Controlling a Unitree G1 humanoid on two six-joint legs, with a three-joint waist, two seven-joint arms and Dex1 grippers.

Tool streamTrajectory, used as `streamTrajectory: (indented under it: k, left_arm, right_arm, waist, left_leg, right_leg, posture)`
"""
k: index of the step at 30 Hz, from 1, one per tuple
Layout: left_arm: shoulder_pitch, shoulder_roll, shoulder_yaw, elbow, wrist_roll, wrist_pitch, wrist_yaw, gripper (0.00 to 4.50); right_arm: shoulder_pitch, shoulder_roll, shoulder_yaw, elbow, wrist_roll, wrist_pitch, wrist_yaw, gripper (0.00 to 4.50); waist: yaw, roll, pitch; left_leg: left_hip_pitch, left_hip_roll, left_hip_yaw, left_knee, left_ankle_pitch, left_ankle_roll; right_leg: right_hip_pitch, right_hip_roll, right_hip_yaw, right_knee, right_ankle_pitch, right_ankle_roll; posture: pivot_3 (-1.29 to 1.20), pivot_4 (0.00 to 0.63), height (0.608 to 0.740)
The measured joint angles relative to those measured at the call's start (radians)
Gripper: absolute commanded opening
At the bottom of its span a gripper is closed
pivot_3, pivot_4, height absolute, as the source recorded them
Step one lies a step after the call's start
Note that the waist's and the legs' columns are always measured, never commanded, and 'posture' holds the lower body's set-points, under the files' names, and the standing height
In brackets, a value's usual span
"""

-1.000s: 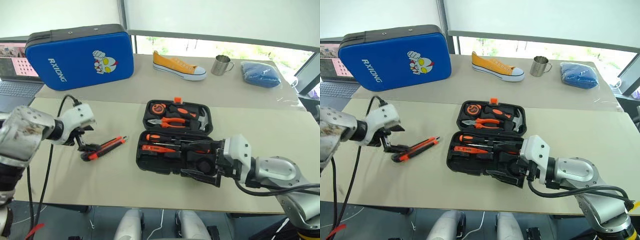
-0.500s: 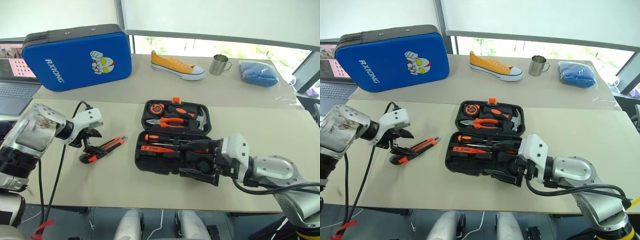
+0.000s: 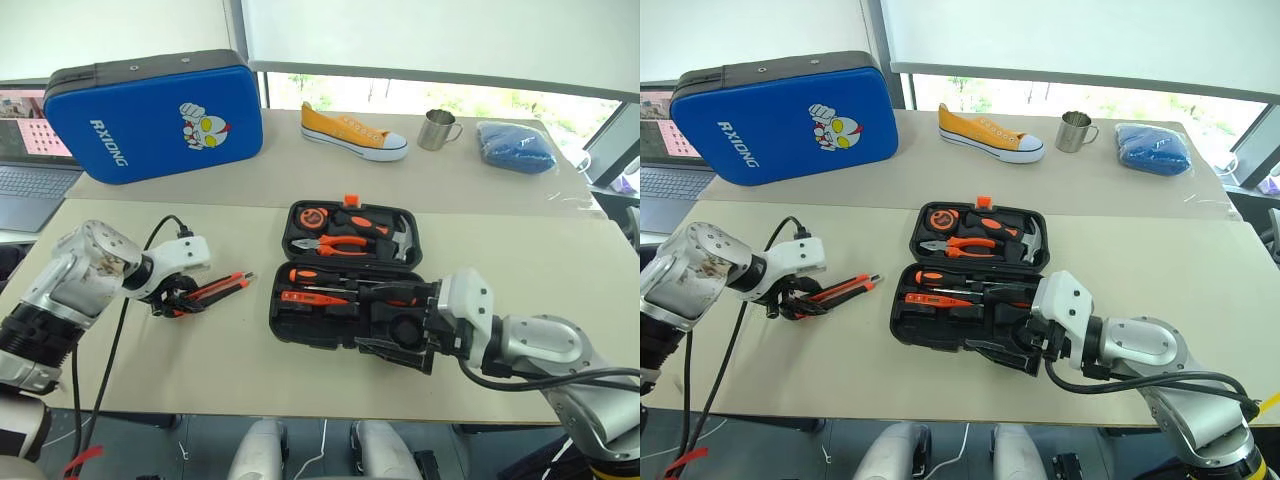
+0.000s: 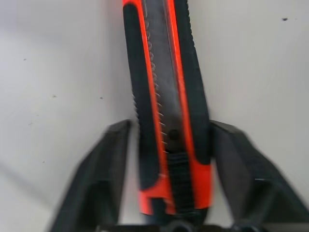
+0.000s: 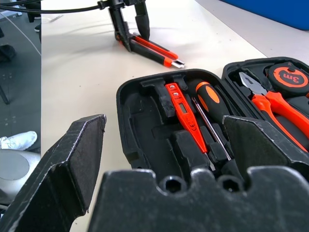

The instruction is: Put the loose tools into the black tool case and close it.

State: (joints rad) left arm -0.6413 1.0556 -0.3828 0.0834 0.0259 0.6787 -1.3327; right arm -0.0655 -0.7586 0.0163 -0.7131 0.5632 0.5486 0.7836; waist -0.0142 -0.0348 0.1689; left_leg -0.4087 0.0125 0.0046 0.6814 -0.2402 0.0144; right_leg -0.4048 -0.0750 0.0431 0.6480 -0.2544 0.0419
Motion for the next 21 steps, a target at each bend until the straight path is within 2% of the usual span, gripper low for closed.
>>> streamTrajectory:
  k: [7, 12, 14, 16, 18, 21]
  left_arm:
    - [-0.046, -0.087, 0.101, 0.130, -0.035, -0.037, 0.064, 1.62]
    - [-0.178, -0.132, 0.129, 0.082, -0.095, -0.134, -0.001, 1.62]
    - [-0.209, -0.191, 0.142, 0.033, -0.138, -0.203, -0.033, 1.62]
    - [-0.251, -0.263, 0.112, 0.003, -0.154, -0.223, -0.070, 1.62]
    - [-0.323, -0.344, 0.024, -0.009, -0.140, -0.199, -0.089, 1.62]
    - [-0.371, -0.381, -0.075, -0.059, -0.127, -0.125, -0.137, 1.62]
  right_arm:
    - [-0.013, -0.008, -0.011, -0.003, 0.012, 0.018, 0.000, 4.50]
    - [0.007, -0.027, -0.051, -0.012, 0.059, 0.047, 0.009, 4.50]
    - [0.032, -0.050, -0.071, -0.018, 0.084, 0.059, 0.024, 4.50]
    - [0.068, -0.061, -0.094, -0.029, 0.088, 0.061, 0.028, 4.50]
    - [0.111, -0.062, -0.118, -0.036, 0.085, 0.060, 0.021, 4.50]
    - [0.170, -0.070, -0.154, -0.054, 0.083, 0.060, 0.019, 4.50]
  waist:
    - [0.008, 0.000, 0.000]
    - [0.021, -0.001, 0.000]
    - [0.027, -0.001, 0.000]
    - [0.030, -0.001, 0.000]
    - [0.030, -0.001, 0.000]
    - [0.013, 0.000, 0.000]
  left_leg:
    - [-0.002, 0.000, -0.001, 0.002, 0.000, 0.000]
    - [-0.007, -0.001, -0.001, 0.005, 0.000, 0.001]
    - [-0.007, -0.002, -0.001, 0.005, 0.000, 0.001]
    - [-0.007, -0.003, -0.002, 0.006, 0.000, 0.001]
    - [-0.008, -0.005, -0.002, 0.008, -0.001, 0.001]
    - [-0.007, -0.004, -0.002, 0.008, -0.002, 0.003]
  right_leg:
    - [-0.001, 0.000, -0.001, 0.001, 0.000, 0.000]
    - [-0.002, -0.002, -0.002, 0.000, 0.001, 0.002]
    - [-0.001, -0.003, -0.002, -0.001, 0.001, 0.002]
    - [0.000, -0.002, -0.002, -0.001, 0.001, 0.002]
    - [0.000, -0.002, -0.002, -0.001, 0.001, 0.002]
    - [-0.001, -0.001, 0.001, 0.000, 0.001, 0.003]
  posture:
    - [0.00, 0.150, 0.740]
    - [0.00, 0.150, 0.740]
    - [0.00, 0.150, 0.740]
    - [0.00, 0.150, 0.740]
    - [0.00, 0.150, 0.740]
    - [0.00, 0.150, 0.740]
